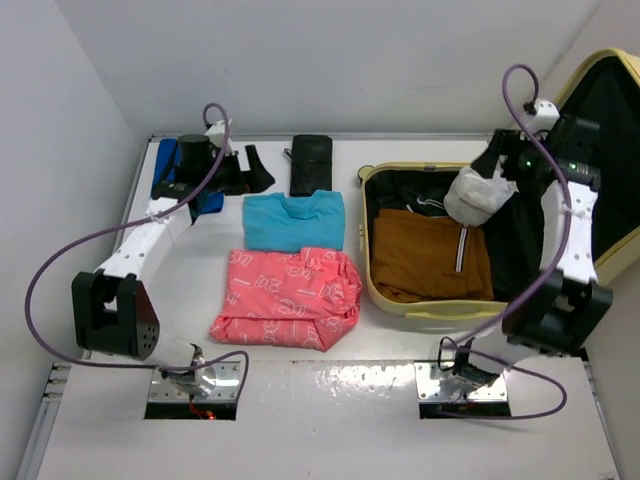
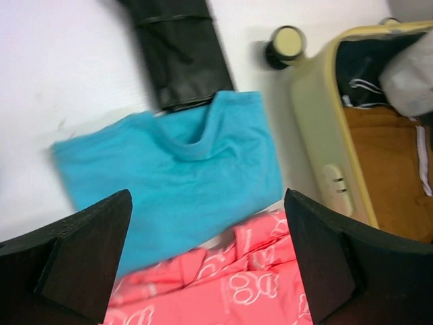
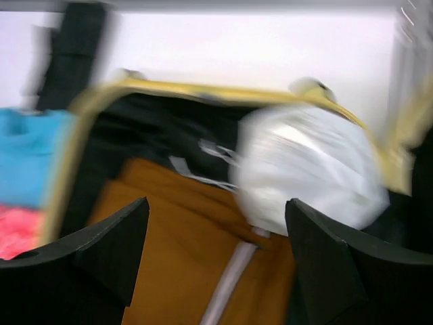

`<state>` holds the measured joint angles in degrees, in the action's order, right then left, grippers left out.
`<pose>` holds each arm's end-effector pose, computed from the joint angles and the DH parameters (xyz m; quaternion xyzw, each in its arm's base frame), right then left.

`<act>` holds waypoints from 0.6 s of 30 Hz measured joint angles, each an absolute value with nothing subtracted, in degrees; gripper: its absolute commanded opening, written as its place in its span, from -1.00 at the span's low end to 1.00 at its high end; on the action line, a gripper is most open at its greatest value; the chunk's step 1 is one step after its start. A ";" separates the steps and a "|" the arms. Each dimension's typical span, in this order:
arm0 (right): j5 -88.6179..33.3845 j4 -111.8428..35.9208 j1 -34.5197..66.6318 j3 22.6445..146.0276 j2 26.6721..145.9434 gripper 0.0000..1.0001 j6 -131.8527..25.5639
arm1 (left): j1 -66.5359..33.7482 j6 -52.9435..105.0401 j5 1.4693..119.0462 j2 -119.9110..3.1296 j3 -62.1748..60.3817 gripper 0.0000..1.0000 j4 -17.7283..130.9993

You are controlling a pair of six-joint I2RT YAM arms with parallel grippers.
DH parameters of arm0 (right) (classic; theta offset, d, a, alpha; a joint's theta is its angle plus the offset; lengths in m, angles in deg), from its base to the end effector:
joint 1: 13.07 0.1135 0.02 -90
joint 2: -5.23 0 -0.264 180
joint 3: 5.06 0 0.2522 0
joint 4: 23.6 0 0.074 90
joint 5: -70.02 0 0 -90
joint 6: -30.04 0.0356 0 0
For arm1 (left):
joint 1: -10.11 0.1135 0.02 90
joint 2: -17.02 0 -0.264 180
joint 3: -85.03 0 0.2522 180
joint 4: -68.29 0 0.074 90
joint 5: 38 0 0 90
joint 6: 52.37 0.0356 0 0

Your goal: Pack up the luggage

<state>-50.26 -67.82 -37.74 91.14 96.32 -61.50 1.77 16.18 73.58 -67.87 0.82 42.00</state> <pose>0.3324 -0.1329 0.3338 0.0648 0.8765 0.1357 0.4574 0.3386 -0.0629 0.3249 0.0016 0.8431 -0.2862 0.4552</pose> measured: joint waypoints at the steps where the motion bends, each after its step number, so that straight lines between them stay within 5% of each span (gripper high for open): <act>1: -51.68 -68.26 -36.23 91.46 93.61 0.63 -60.91 | 2.42 16.15 73.01 -66.73 1.76 0.99 41.41; 11: -64.62 -73.33 -5.65 73.61 72.75 0.59 -55.47 | 15.12 19.65 70.94 -60.39 8.14 0.99 28.71; 18: -53.10 -68.92 17.45 52.10 66.50 0.56 -45.44 | 21.53 20.96 72.92 -57.42 10.76 0.99 24.03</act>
